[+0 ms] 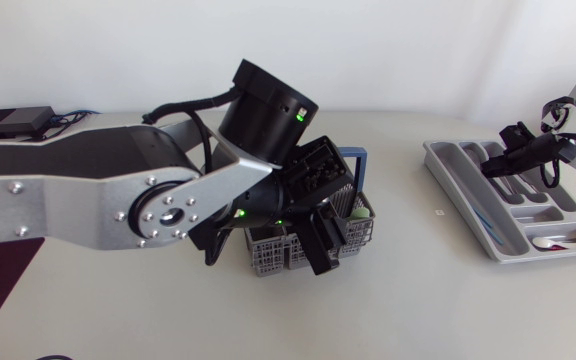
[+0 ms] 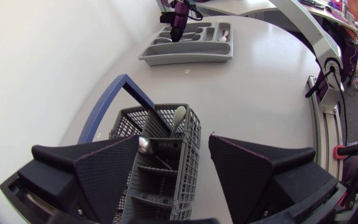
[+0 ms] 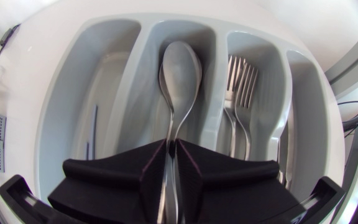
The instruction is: Sort the cutlery from the basket into the organizer compartments.
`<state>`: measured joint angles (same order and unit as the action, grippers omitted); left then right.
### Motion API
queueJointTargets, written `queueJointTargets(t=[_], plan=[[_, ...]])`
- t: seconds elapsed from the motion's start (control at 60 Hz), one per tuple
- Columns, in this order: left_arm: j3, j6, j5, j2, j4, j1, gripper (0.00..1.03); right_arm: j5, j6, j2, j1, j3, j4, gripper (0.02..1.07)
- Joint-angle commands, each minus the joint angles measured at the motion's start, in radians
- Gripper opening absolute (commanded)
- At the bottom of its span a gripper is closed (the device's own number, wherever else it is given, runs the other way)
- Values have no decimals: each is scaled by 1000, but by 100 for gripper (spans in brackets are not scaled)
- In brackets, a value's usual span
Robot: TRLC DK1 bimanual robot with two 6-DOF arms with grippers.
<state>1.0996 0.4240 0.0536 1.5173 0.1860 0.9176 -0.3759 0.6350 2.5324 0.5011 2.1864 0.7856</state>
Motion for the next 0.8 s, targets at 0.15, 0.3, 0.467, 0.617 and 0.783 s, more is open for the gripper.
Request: queueJointTargets(t=[0.15, 0.3, 0.467, 0.617, 0.783], plan=[[-12, 24, -8, -9, -6, 0, 77, -14, 3, -73, 14, -77, -19, 49], [-10, 33, -9, 9, -23, -2, 77, -20, 28, -264, 11, -309, -120, 51], [11, 48, -9, 38, -28, 0, 78, -101, 89, -506, -7, -571, -181, 52], [3, 52, -9, 38, -28, 3, 77, -170, 130, -722, -49, -769, -184, 52], [-26, 52, -9, 23, -28, 3, 77, -262, 195, -917, -145, -932, -101, 51]])
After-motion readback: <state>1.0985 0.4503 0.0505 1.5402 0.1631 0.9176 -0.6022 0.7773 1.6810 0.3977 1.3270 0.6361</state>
